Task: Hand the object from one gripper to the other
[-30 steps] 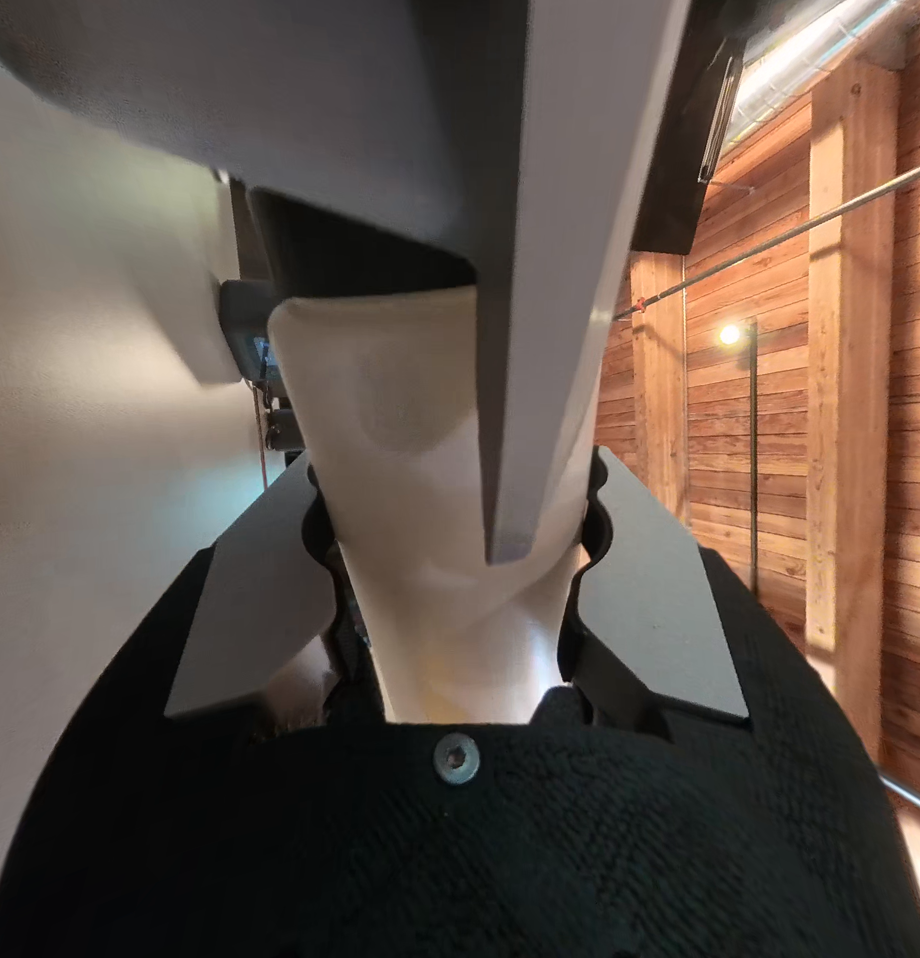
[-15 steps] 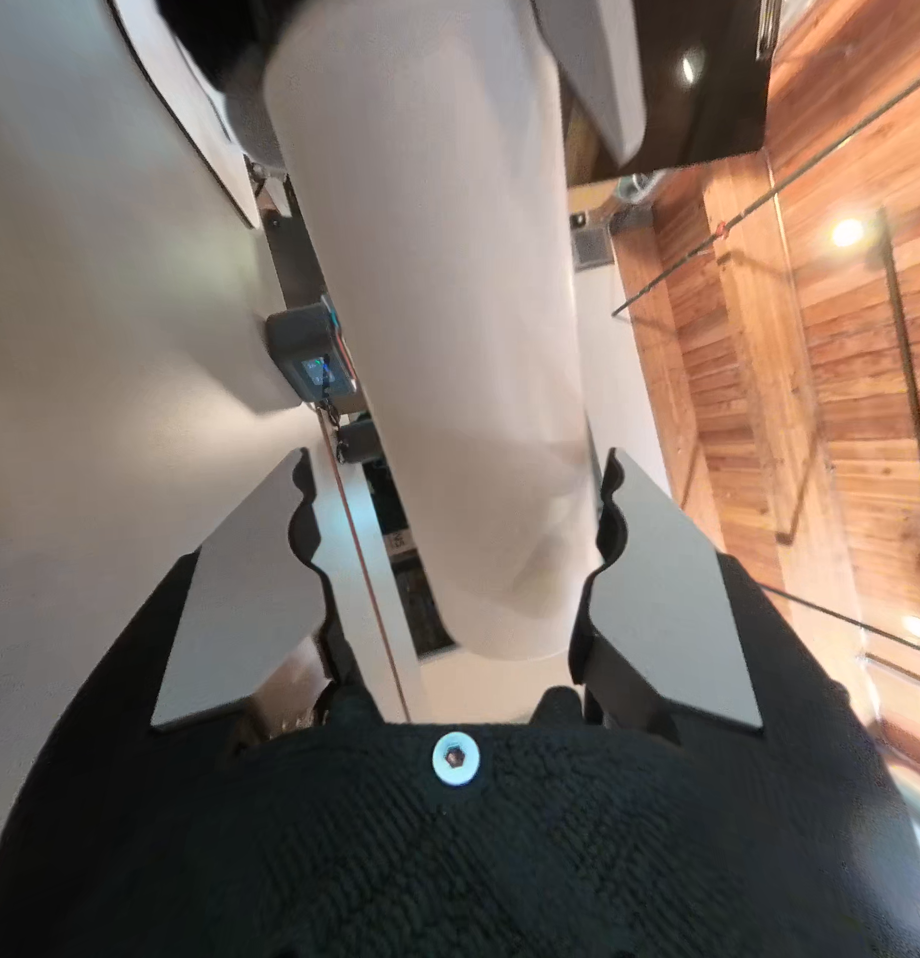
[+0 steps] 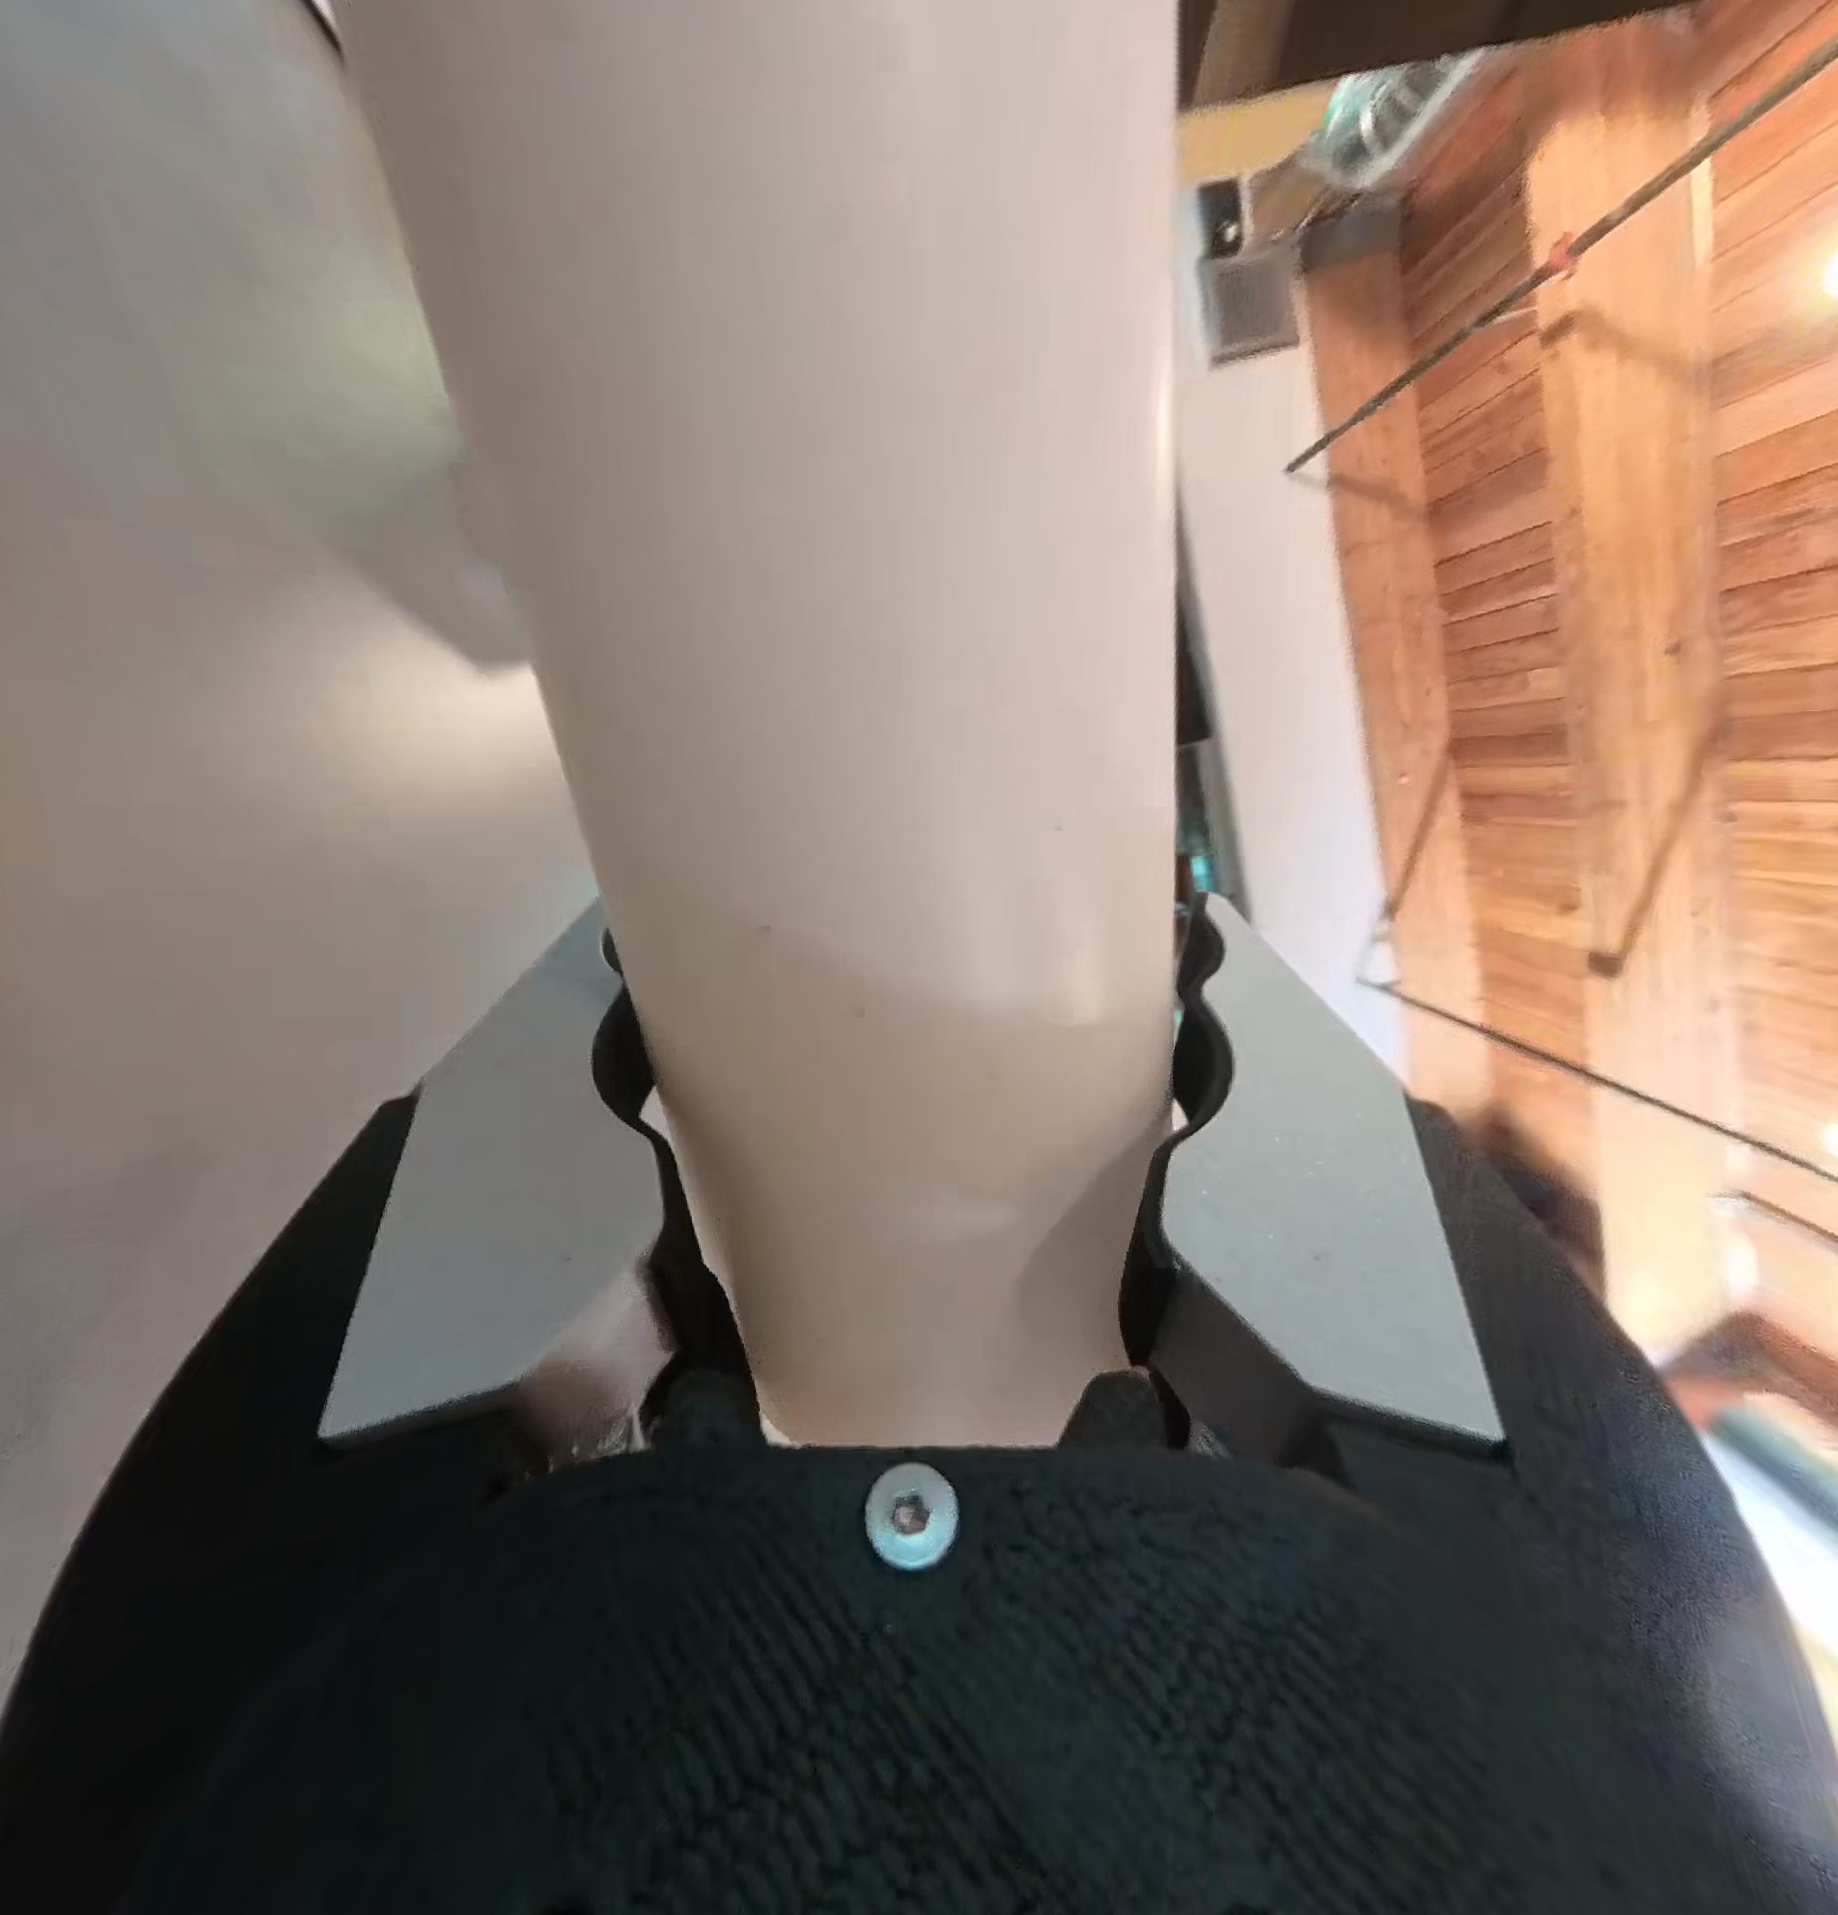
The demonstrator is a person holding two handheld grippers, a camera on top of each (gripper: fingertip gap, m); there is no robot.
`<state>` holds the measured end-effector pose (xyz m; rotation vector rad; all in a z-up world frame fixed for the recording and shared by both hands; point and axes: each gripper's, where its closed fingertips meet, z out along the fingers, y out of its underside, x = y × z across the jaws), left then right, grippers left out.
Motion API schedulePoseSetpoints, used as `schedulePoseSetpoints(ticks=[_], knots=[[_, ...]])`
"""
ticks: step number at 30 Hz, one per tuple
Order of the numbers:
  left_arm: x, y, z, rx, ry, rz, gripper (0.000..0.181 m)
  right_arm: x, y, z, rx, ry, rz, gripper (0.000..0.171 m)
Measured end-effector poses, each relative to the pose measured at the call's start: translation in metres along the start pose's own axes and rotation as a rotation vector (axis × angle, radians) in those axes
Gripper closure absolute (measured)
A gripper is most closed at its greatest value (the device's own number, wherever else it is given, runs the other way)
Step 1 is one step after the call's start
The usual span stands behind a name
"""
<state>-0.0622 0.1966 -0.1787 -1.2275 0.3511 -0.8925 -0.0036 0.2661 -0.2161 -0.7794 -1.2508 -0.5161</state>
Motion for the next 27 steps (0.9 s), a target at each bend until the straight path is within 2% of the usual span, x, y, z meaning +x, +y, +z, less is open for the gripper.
schedulePoseSetpoints(ticks=[2,7,9,12,18,22,23,25,27], knots=[[-0.006,-0.006,-0.004,0.004,-0.097,0.182,0.059,-0.001,0.004,0.001,-0.014,-0.043,0.112,0.069],[-0.012,-0.015,-0.008,-0.034,-0.321,0.657,0.055,0.003,0.006,0.000,-0.014,-0.165,0.477,0.070],[0.000,-0.009,-0.003,-0.049,-0.282,0.735,0.059,0.002,0.003,-0.002,0.000,-0.233,0.593,0.070],[0.030,0.007,0.006,-0.070,-0.051,0.557,0.059,-0.005,-0.015,-0.008,0.102,-0.392,0.791,0.070],[0.055,0.000,0.007,-0.010,0.204,0.158,0.057,-0.024,-0.076,-0.056,0.410,-0.919,1.049,0.069],[0.070,-0.007,0.004,0.025,0.312,0.089,0.063,-0.047,-0.090,-0.083,0.411,-1.186,1.025,0.069],[0.073,-0.006,0.003,0.020,0.334,0.089,0.067,-0.053,-0.091,-0.087,0.397,-1.221,1.003,0.069],[0.084,-0.005,0.000,0.029,0.386,0.133,0.088,-0.062,-0.094,-0.091,0.371,-1.259,0.973,0.069],[0.088,-0.004,0.000,0.026,0.398,0.157,0.094,-0.066,-0.095,-0.092,0.357,-1.270,0.960,0.069]])
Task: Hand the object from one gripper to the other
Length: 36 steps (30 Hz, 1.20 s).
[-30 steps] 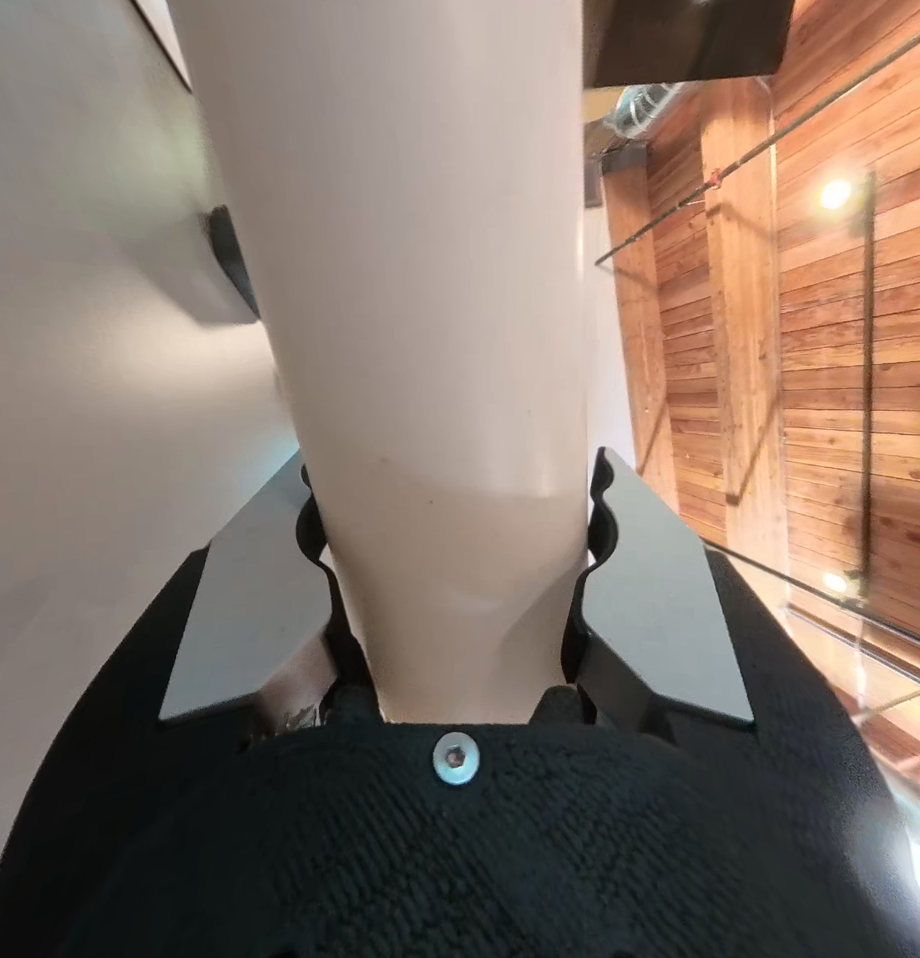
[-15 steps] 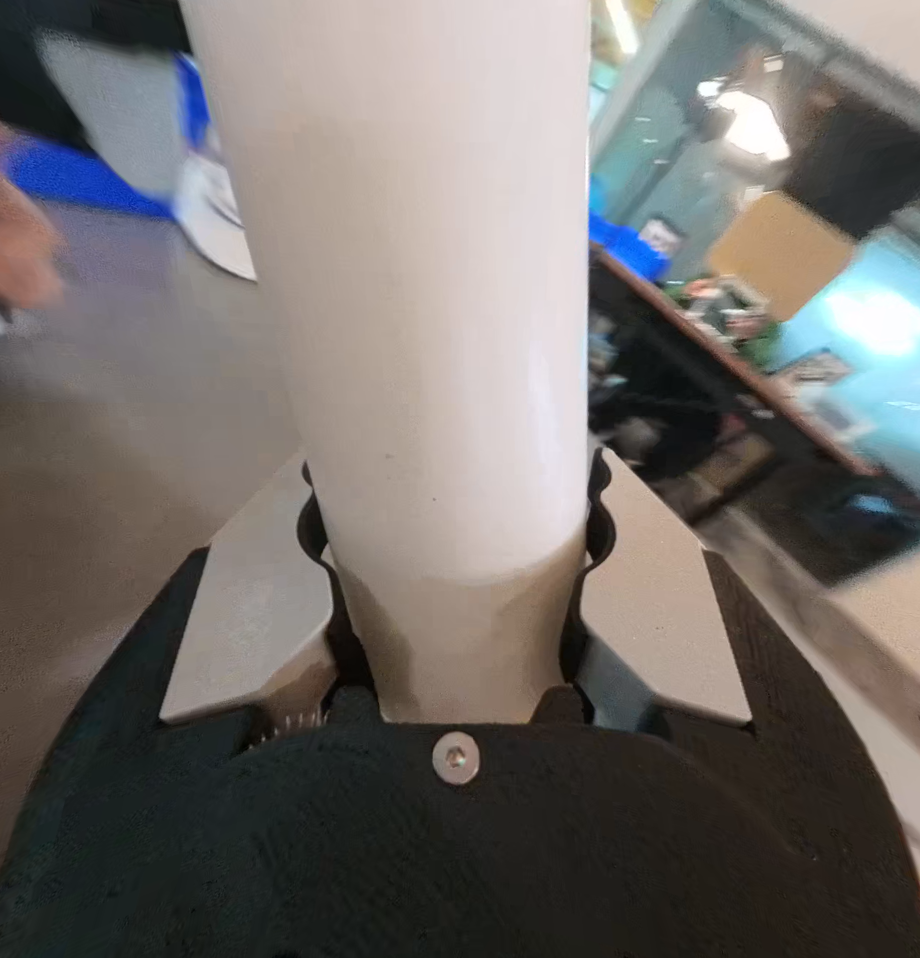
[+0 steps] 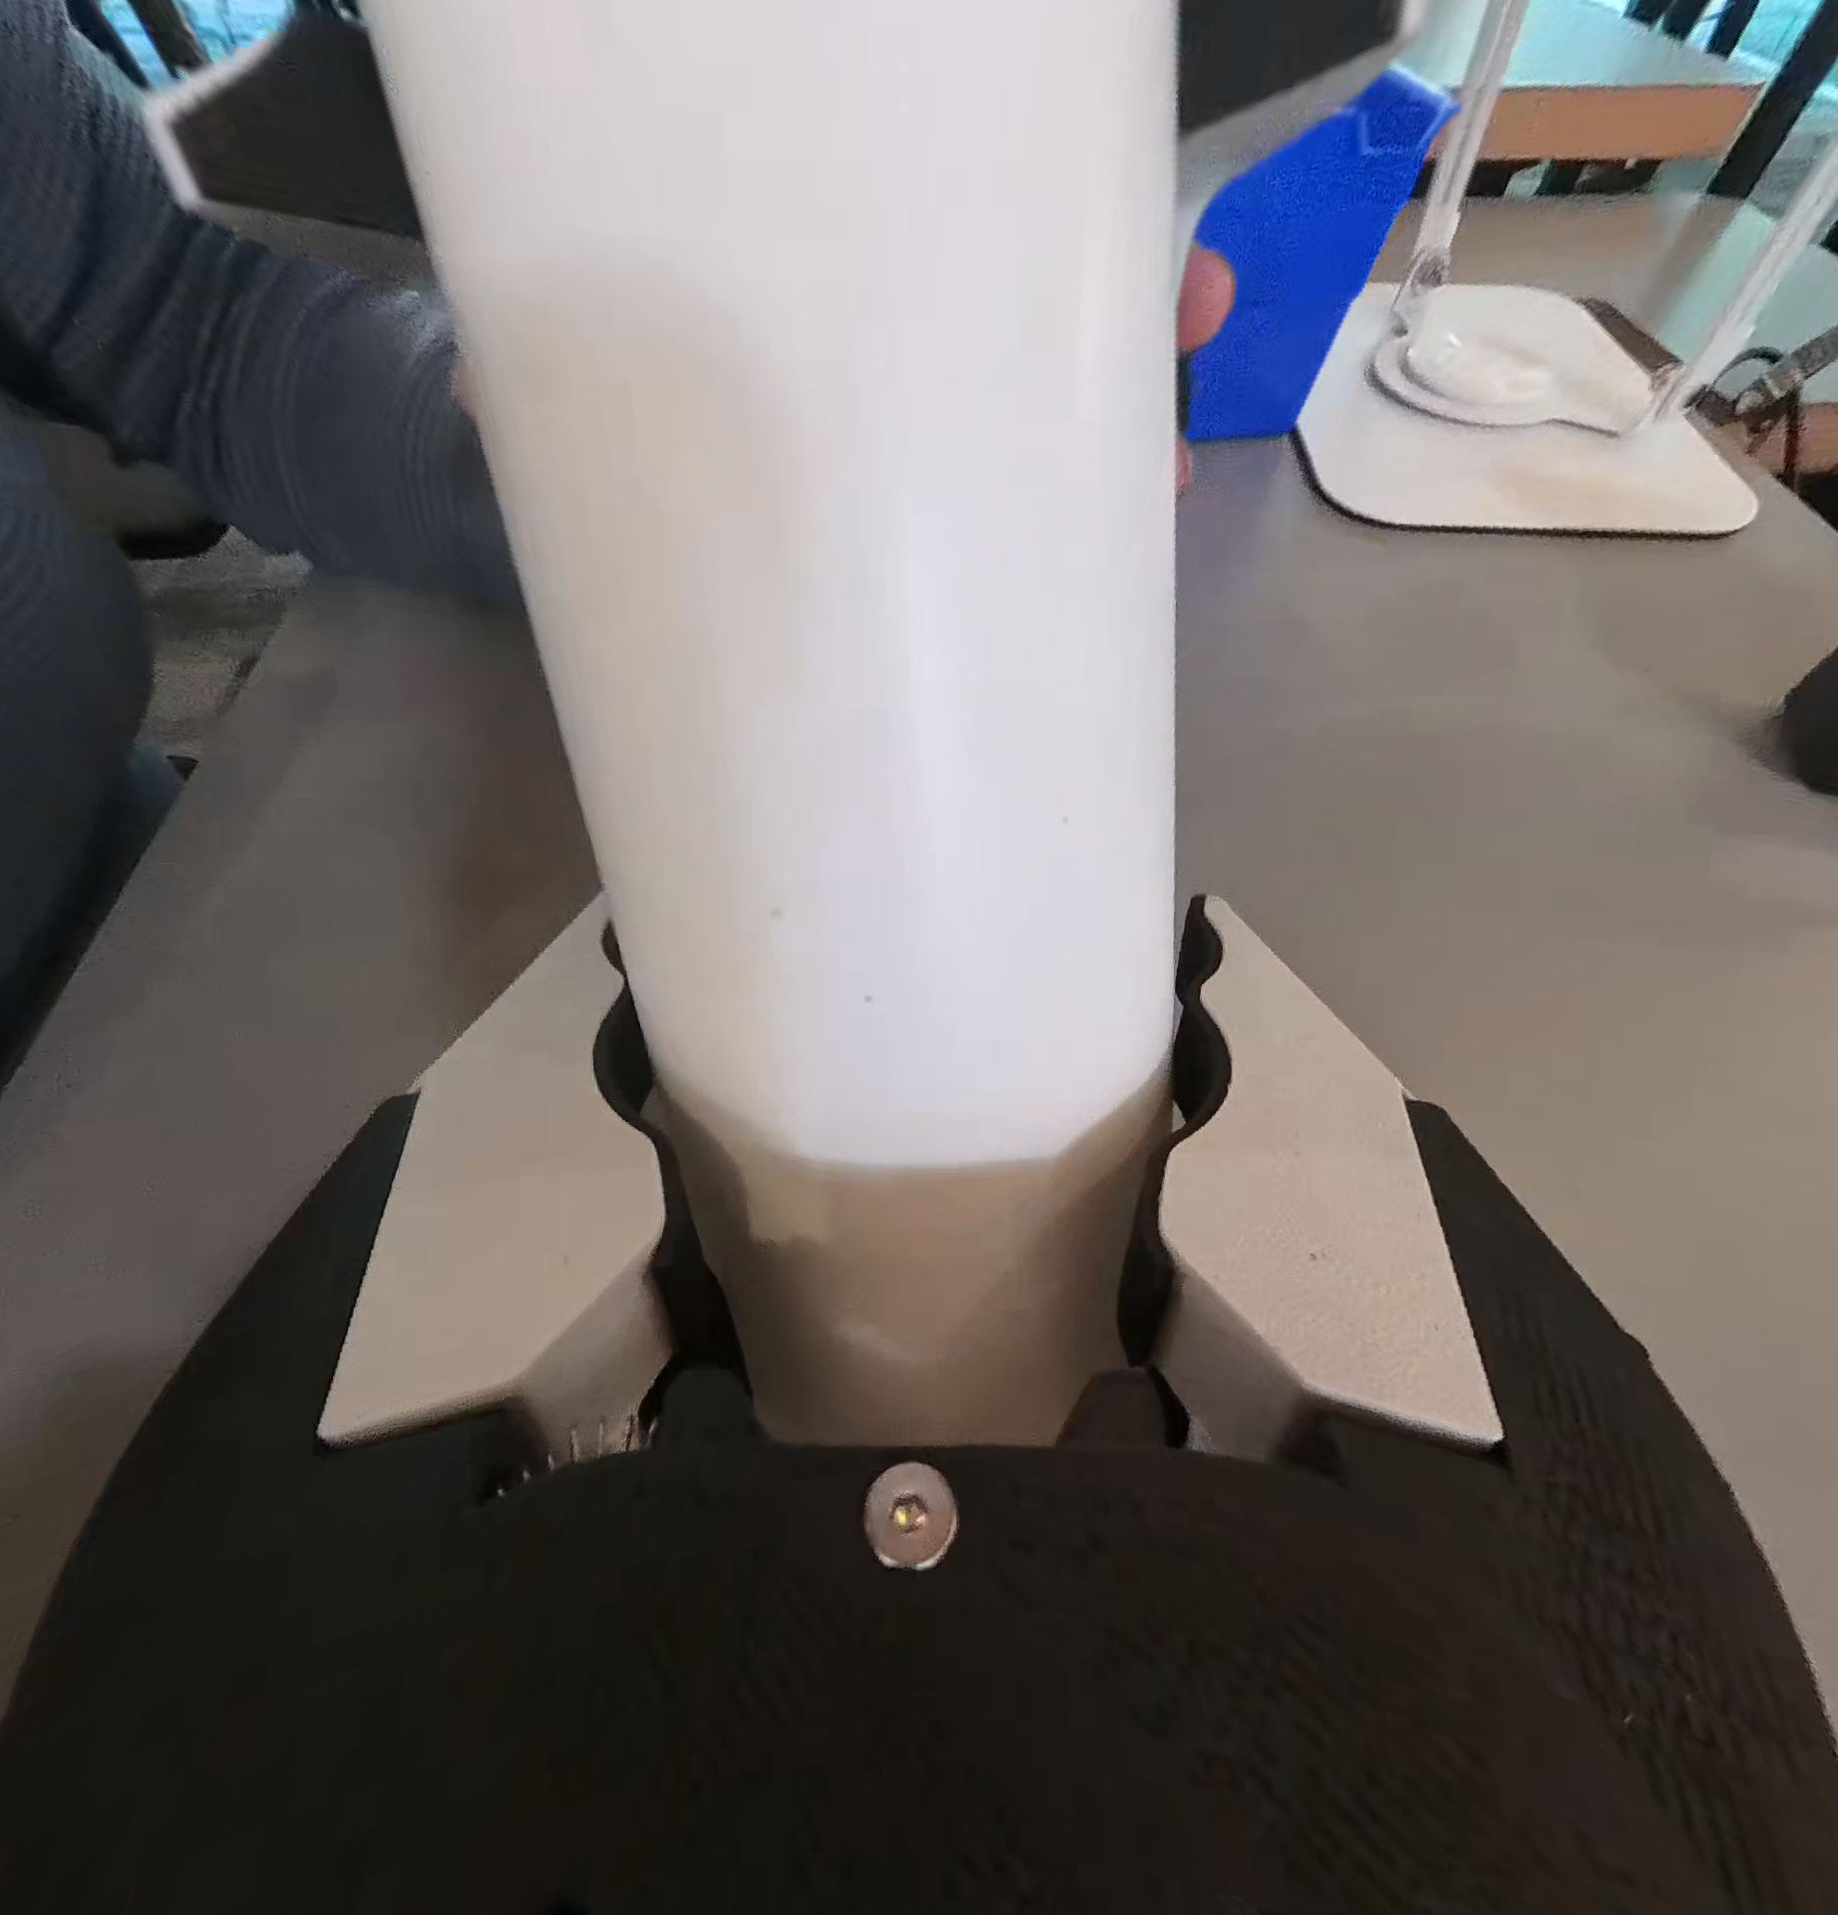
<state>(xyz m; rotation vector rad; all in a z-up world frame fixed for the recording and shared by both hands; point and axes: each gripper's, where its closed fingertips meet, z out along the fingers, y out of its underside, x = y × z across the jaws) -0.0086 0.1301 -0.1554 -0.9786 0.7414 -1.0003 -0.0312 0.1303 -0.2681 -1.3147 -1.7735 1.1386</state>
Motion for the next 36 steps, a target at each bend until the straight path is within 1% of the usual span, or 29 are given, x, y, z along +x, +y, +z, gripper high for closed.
schedulePoseSetpoints(ticks=[2,3,5,6,8,10,12,14,16,18,20,23,25,26,30,31,33,36], knots=[[0.000,-0.002,0.000,0.006,-0.002,0.014,0.096,0.002,-0.001,0.001,0.007,0.022,-0.018,0.068],[-0.007,-0.004,-0.001,0.012,-0.038,0.001,0.096,0.007,-0.005,0.001,0.032,0.058,-0.031,0.069],[-0.021,-0.012,-0.007,0.062,-0.106,-0.011,0.097,0.024,-0.020,-0.004,0.112,0.204,-0.101,0.074],[-0.028,-0.018,-0.011,0.103,-0.145,-0.037,0.097,0.034,-0.029,-0.009,0.156,0.296,-0.160,0.071],[-0.043,-0.032,-0.021,0.218,-0.214,-0.107,0.096,0.044,-0.050,-0.022,0.256,0.495,-0.340,0.065],[-0.055,-0.045,-0.032,0.356,-0.250,-0.212,0.097,0.039,-0.065,-0.031,0.314,0.664,-0.592,0.065],[-0.062,-0.049,-0.040,0.442,-0.257,-0.317,0.097,0.033,-0.062,-0.024,0.230,0.760,-0.834,0.065],[-0.068,-0.051,-0.046,0.523,-0.251,-0.431,0.097,0.032,-0.057,-0.017,0.139,0.824,-1.005,0.058],[-0.074,-0.051,-0.053,0.600,-0.217,-0.560,0.097,0.031,-0.062,-0.019,0.111,0.899,-1.114,0.054],[-0.080,-0.051,-0.059,0.669,-0.180,-0.673,0.097,0.033,-0.068,-0.026,0.091,0.967,-1.169,0.050],[-0.085,-0.046,-0.062,0.694,-0.180,-0.730,0.097,0.031,-0.071,-0.029,0.102,0.991,-1.184,0.049],[-0.087,-0.041,-0.060,0.683,-0.204,-0.731,0.096,0.024,-0.076,-0.026,0.135,0.982,-1.186,0.050],[-0.088,-0.040,-0.061,0.686,-0.212,-0.740,0.097,0.022,-0.074,-0.021,0.115,0.977,-1.209,0.058],[-0.089,-0.039,-0.062,0.690,-0.219,-0.738,0.097,0.022,-0.074,-0.020,0.107,0.978,-1.210,0.066],[-0.095,-0.034,-0.066,0.688,-0.237,-0.770,0.096,0.028,-0.071,-0.018,0.079,0.958,-1.156,0.067],[-0.095,-0.034,-0.067,0.694,-0.224,-0.775,0.096,0.028,-0.071,-0.017,0.088,0.942,-1.117,0.067],[-0.093,-0.036,-0.069,0.705,-0.181,-0.777,0.095,0.027,-0.074,-0.016,0.166,0.873,-0.947,0.068],[-0.089,-0.041,-0.068,0.698,-0.139,-0.753,0.090,0.022,-0.081,-0.015,0.351,0.645,-0.554,0.067]])
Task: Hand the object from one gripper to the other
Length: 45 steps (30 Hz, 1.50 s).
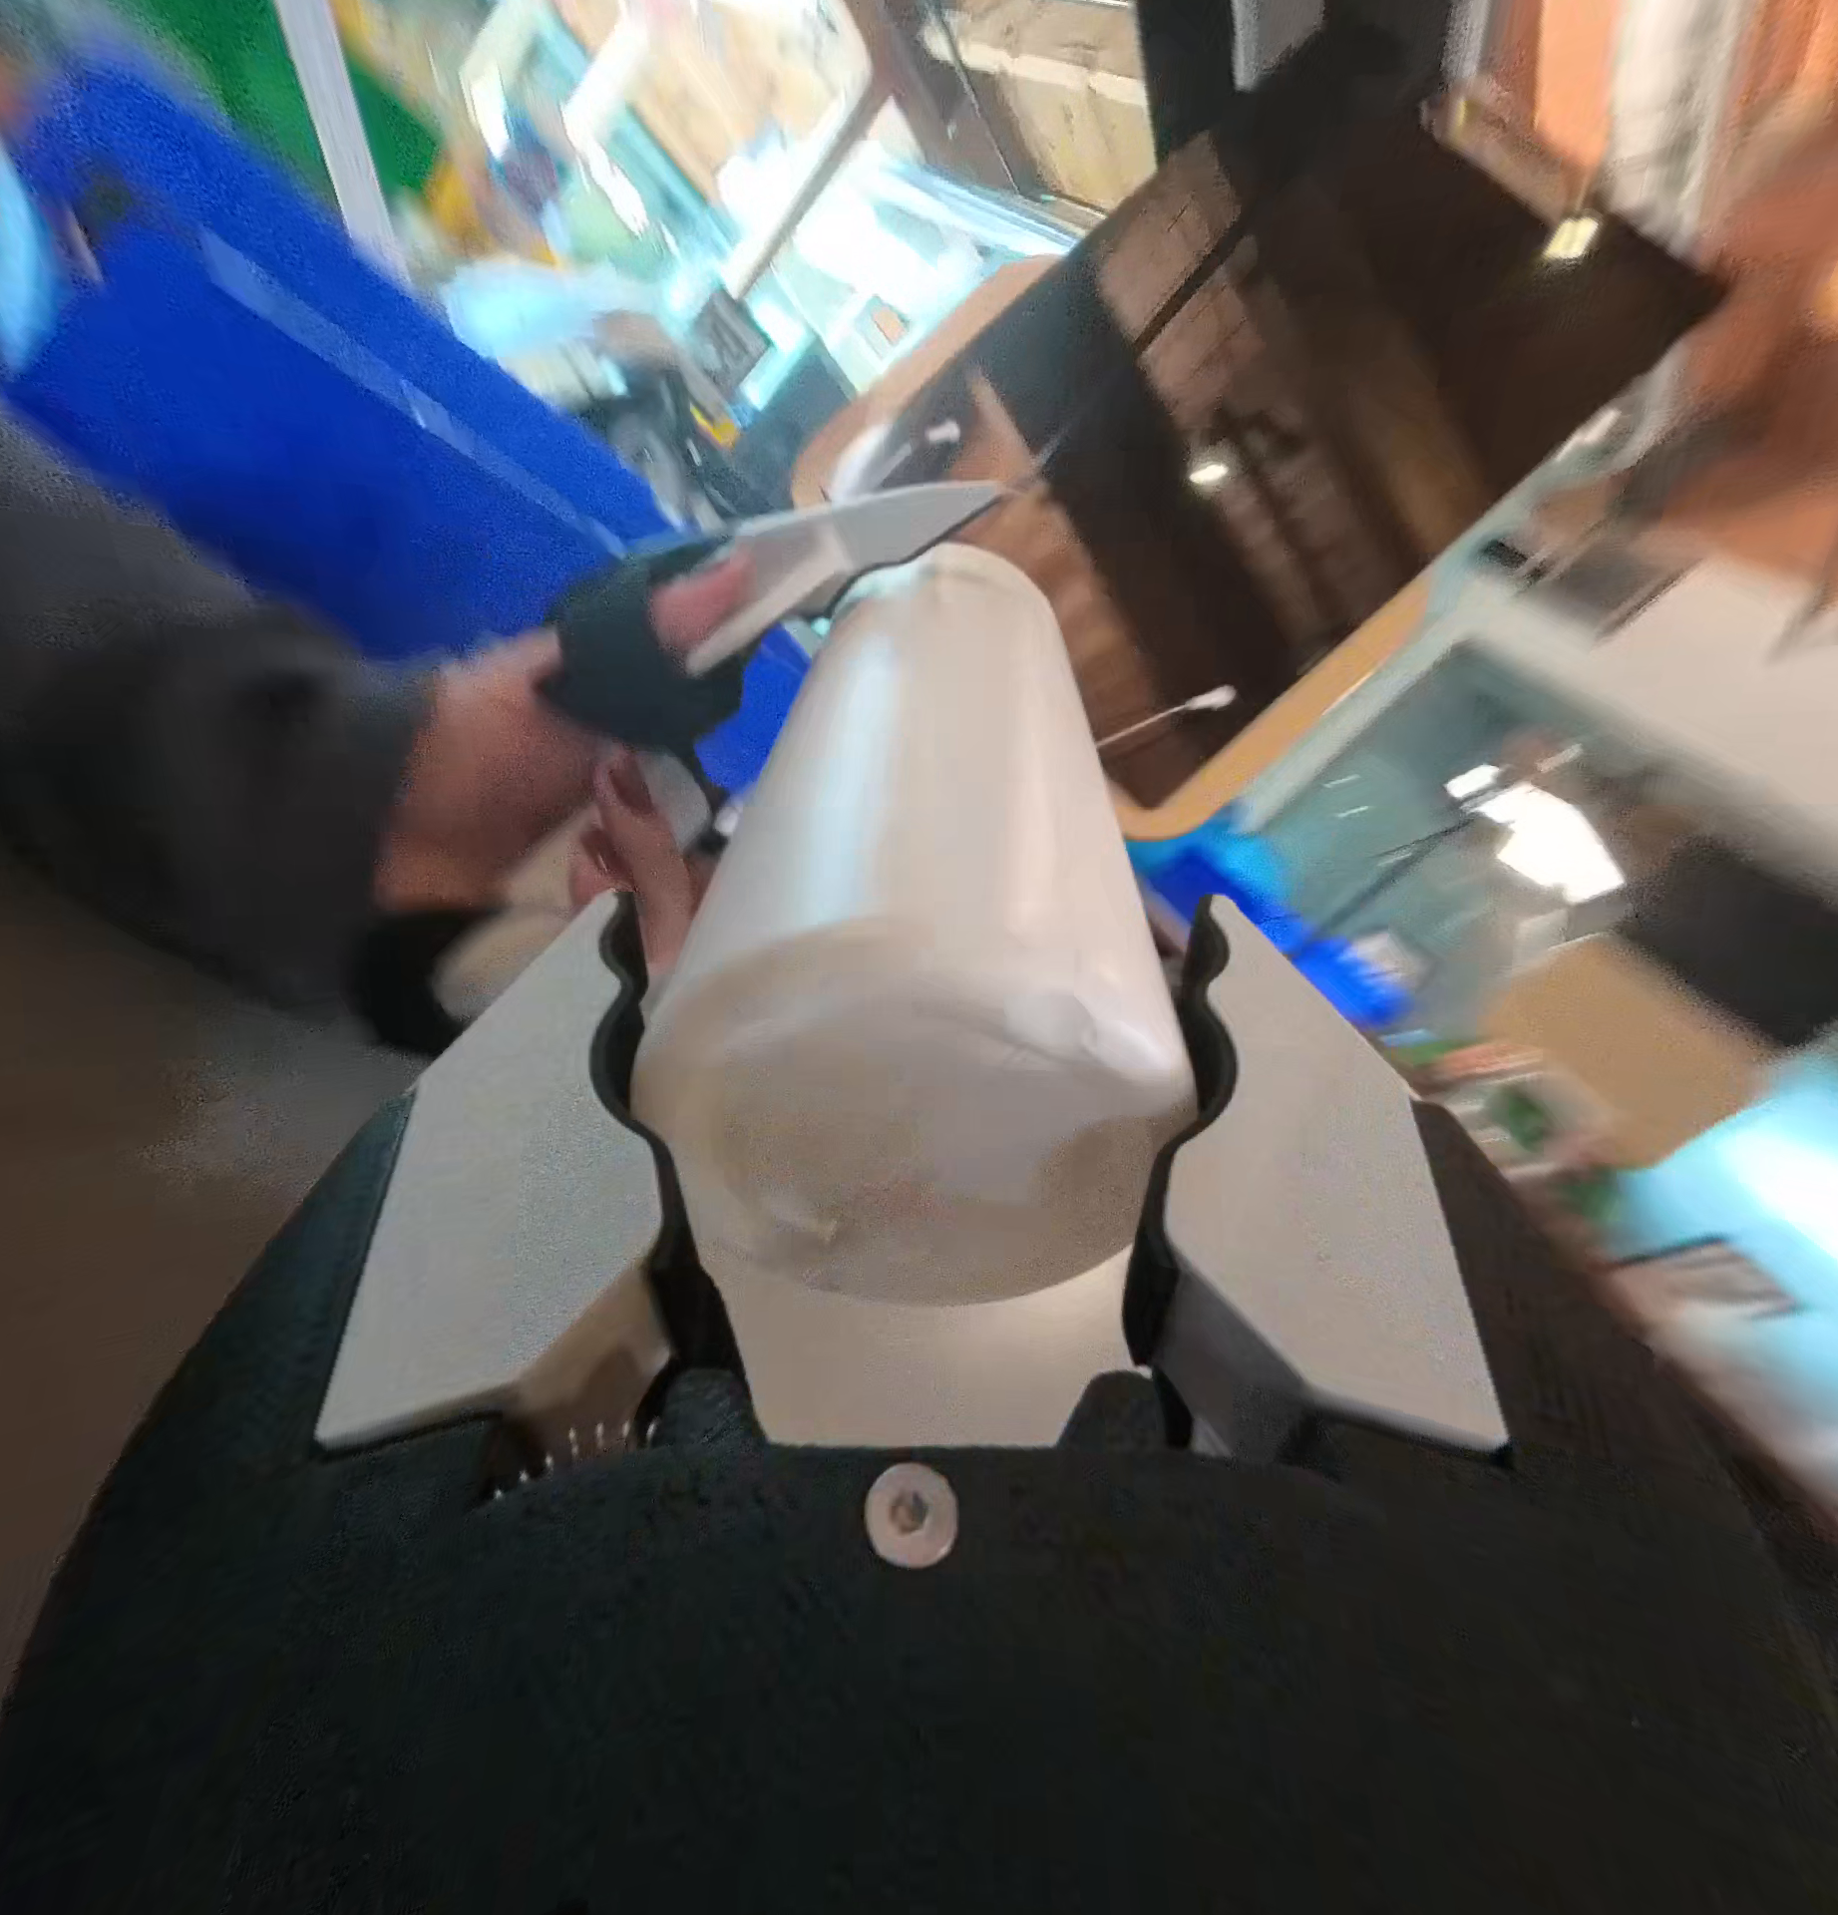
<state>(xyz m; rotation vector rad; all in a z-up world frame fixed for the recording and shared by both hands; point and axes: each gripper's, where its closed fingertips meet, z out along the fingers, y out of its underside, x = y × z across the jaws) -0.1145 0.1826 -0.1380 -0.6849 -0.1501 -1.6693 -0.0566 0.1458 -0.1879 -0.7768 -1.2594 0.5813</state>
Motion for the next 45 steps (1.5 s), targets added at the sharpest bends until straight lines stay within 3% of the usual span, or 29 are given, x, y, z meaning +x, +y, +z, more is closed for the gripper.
schedulePoseSetpoints(ticks=[2,5,8,10,12,13,16,18,21,23,27,29,30,31,32,34,36,40,42,45], knots=[[0.002,0.001,0.001,-0.012,0.004,0.022,0.079,0.000,-0.003,0.001,0.041,-0.111,0.349,0.067],[0.002,0.004,0.002,-0.039,-0.009,0.077,0.076,0.002,0.003,0.001,0.056,-0.252,0.780,0.068],[-0.001,0.006,0.002,-0.052,-0.039,0.131,0.078,0.001,0.011,0.000,0.036,-0.348,1.007,0.067],[-0.001,0.004,0.003,-0.044,-0.027,0.129,0.079,-0.003,0.014,0.001,0.015,-0.338,0.949,0.067],[-0.006,-0.003,0.000,-0.018,-0.050,0.103,0.080,0.007,0.016,0.005,0.038,-0.180,0.773,0.065],[-0.008,-0.006,-0.002,0.002,-0.059,0.082,0.080,0.013,0.016,0.004,0.045,-0.081,0.602,0.054],[-0.011,-0.009,-0.003,0.021,-0.071,0.056,0.080,0.011,0.009,-0.001,0.007,0.059,0.045,0.052],[-0.011,-0.003,-0.001,-0.002,-0.069,0.050,0.078,0.000,0.007,0.000,-0.037,0.082,-0.234,0.057],[-0.014,0.001,-0.001,-0.008,-0.077,0.032,0.077,-0.009,0.013,0.002,-0.095,0.125,-0.516,0.082],[-0.013,-0.001,-0.002,-0.008,-0.071,0.038,0.077,-0.010,0.014,0.003,-0.113,0.121,-0.514,0.085],[-0.014,-0.014,-0.005,0.031,-0.083,0.044,0.076,-0.005,0.012,0.001,-0.101,0.042,-0.209,0.100],[-0.012,-0.018,-0.006,0.029,-0.070,0.047,0.075,-0.004,0.008,0.000,-0.052,-0.025,0.045,0.116],[-0.014,-0.019,-0.007,0.033,-0.086,0.070,0.076,0.000,0.003,-0.003,-0.009,-0.036,0.147,0.133],[-0.013,-0.018,-0.007,0.026,-0.082,0.080,0.076,0.007,0.000,-0.005,0.029,-0.015,0.206,0.162],[-0.012,-0.017,-0.006,0.018,-0.073,0.072,0.077,0.014,0.000,-0.008,0.047,0.016,0.221,0.164],[-0.011,-0.015,-0.005,0.015,-0.074,0.082,0.078,0.022,0.003,-0.010,0.043,0.056,0.184,0.152],[-0.012,-0.014,-0.004,0.007,-0.089,0.113,0.079,0.024,0.004,-0.009,0.029,0.057,0.182,0.122],[-0.001,0.006,0.009,-0.102,-0.122,0.328,0.080,0.002,0.027,0.004,-0.177,-0.098,0.312,0.066],[0.012,0.028,0.019,-0.206,-0.087,0.457,0.080,-0.008,0.038,0.007,-0.279,-0.134,0.311,0.056],[0.033,0.065,0.028,-0.333,0.019,0.553,0.079,-0.017,0.056,0.007,-0.401,-0.142,0.211,0.062]])
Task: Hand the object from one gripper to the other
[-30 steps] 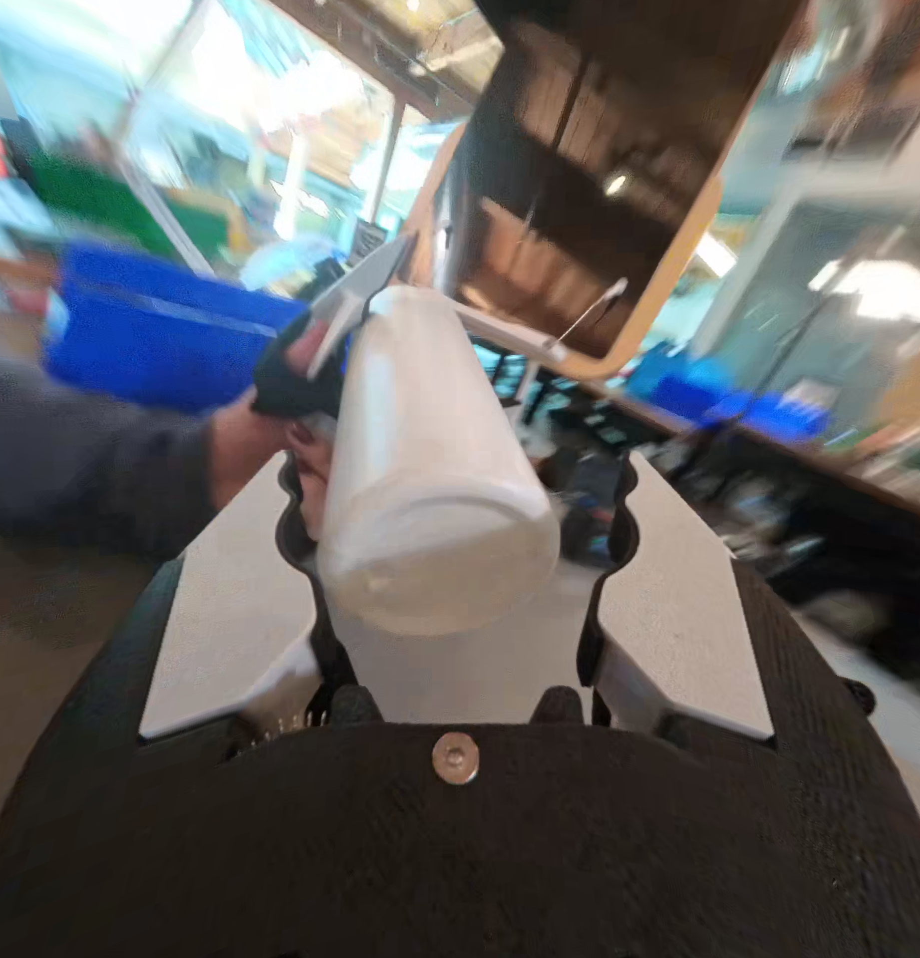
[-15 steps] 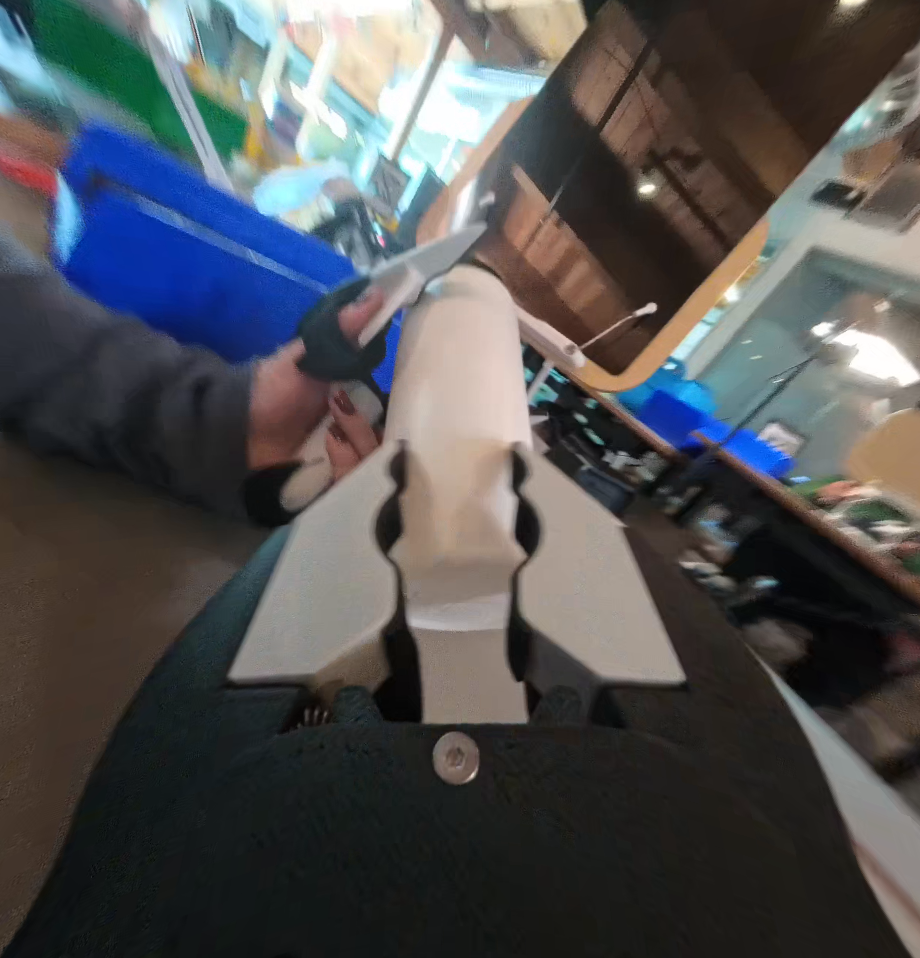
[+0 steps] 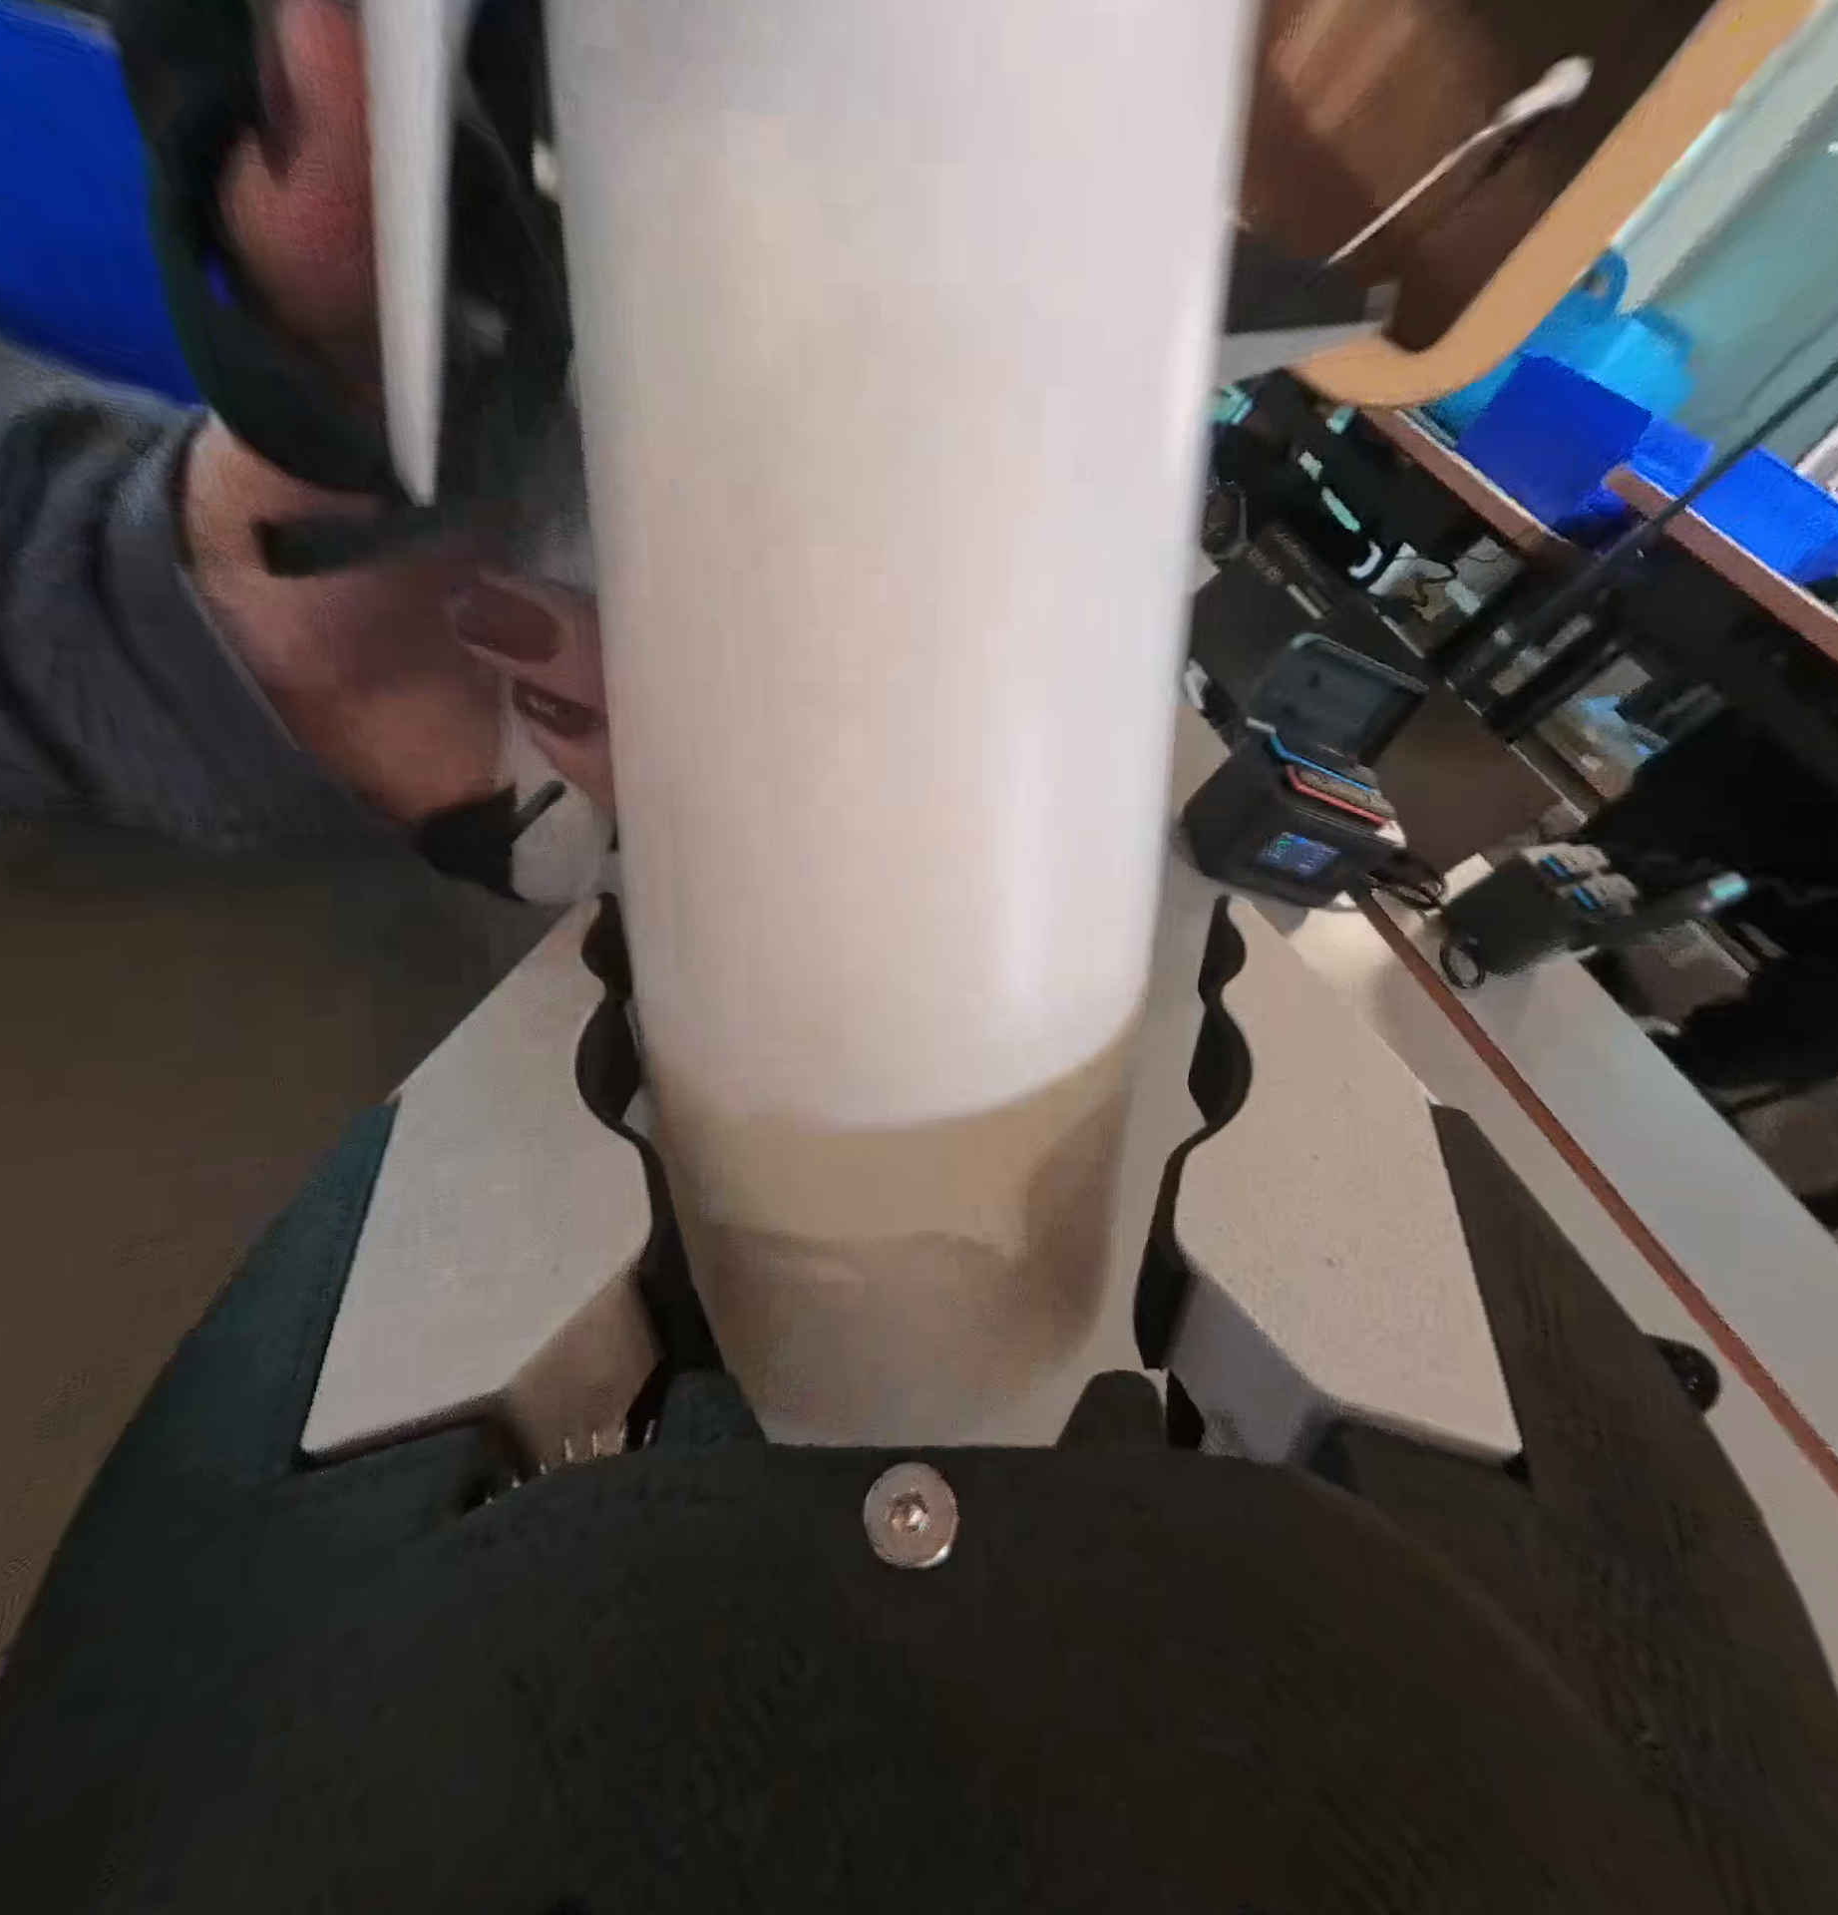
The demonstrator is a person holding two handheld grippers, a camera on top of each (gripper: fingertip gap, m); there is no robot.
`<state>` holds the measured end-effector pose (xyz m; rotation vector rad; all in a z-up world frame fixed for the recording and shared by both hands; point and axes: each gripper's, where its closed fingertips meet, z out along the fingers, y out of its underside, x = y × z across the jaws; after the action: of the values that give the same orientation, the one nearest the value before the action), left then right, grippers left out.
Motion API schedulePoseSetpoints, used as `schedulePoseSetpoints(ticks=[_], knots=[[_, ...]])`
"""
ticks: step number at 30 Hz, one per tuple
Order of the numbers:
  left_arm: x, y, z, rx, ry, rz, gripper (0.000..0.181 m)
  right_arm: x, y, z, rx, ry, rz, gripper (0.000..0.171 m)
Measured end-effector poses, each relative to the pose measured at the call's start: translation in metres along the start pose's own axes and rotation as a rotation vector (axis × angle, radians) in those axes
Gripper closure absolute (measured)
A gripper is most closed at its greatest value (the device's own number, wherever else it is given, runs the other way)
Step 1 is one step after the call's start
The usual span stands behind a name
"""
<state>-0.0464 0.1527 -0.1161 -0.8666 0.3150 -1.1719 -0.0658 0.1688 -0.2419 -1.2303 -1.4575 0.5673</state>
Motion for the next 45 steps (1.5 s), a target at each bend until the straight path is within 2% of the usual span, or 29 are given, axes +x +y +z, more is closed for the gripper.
schedulePoseSetpoints(ticks=[1,5,6,9,12,14,15,17,24,27,29,31,33,35,36,37,41,42,45], knots=[[0.006,0.004,0.002,-0.015,0.011,0.050,0.079,-0.002,0.002,0.001,-0.006,0.001,-0.027,0.069],[0.012,0.010,0.002,-0.066,0.041,0.105,0.077,0.004,0.002,-0.001,0.008,0.046,-0.102,0.069],[0.009,0.010,0.002,-0.071,0.017,0.119,0.078,0.010,0.002,-0.002,0.011,0.090,-0.130,0.070],[-0.005,0.017,-0.002,-0.116,-0.067,0.177,0.055,0.037,0.001,-0.013,0.004,0.263,-0.262,0.071],[-0.033,0.012,-0.011,-0.134,-0.245,0.299,0.046,0.068,0.003,-0.029,-0.068,0.459,-0.433,0.072],[-0.057,0.010,-0.023,-0.234,-0.426,0.483,0.046,0.081,0.012,-0.037,-0.161,0.522,-0.547,0.072],[-0.067,0.013,-0.027,-0.341,-0.506,0.594,0.039,0.085,0.017,-0.039,-0.214,0.535,-0.589,0.072],[-0.068,0.014,-0.024,-0.494,-0.544,0.827,0.036,0.092,0.029,-0.043,-0.312,0.555,-0.658,0.072],[-0.059,0.045,-0.027,-0.809,-0.428,1.595,0.035,0.105,0.031,-0.052,-0.382,0.610,-0.677,0.072],[-0.065,0.045,-0.026,-0.905,-0.453,2.059,0.033,0.103,0.026,-0.055,-0.414,0.627,-0.791,0.072],[-0.068,0.054,-0.026,-0.945,-0.433,2.195,0.031,0.095,0.021,-0.050,-0.429,0.618,-0.890,0.072],[-0.072,0.057,-0.027,-0.970,-0.424,2.250,0.030,0.083,0.013,-0.044,-0.404,0.603,-0.954,0.072],[-0.082,0.046,-0.033,-1.021,-0.524,2.266,0.031,0.077,0.004,-0.043,-0.379,0.614,-1.003,0.072],[-0.088,0.034,-0.038,-1.050,-0.598,2.253,0.046,0.075,0.000,-0.044,-0.369,0.623,-1.044,0.073],[-0.086,0.031,-0.038,-1.029,-0.606,2.247,0.064,0.073,0.000,-0.044,-0.364,0.615,-1.058,0.072],[-0.086,0.034,-0.040,-1.053,-0.577,2.223,0.073,0.070,0.000,-0.042,-0.348,0.605,-1.065,0.073],[-0.098,0.039,-0.052,-1.125,-0.558,2.084,0.077,0.057,-0.005,-0.036,-0.260,0.570,-1.081,0.077],[-0.101,0.038,-0.055,-1.127,-0.573,2.026,0.078,0.053,-0.012,-0.037,-0.205,0.578,-1.087,0.083],[-0.108,0.036,-0.062,-1.079,-0.639,1.753,0.077,0.048,-0.042,-0.050,-0.023,0.657,-1.072,0.072]])
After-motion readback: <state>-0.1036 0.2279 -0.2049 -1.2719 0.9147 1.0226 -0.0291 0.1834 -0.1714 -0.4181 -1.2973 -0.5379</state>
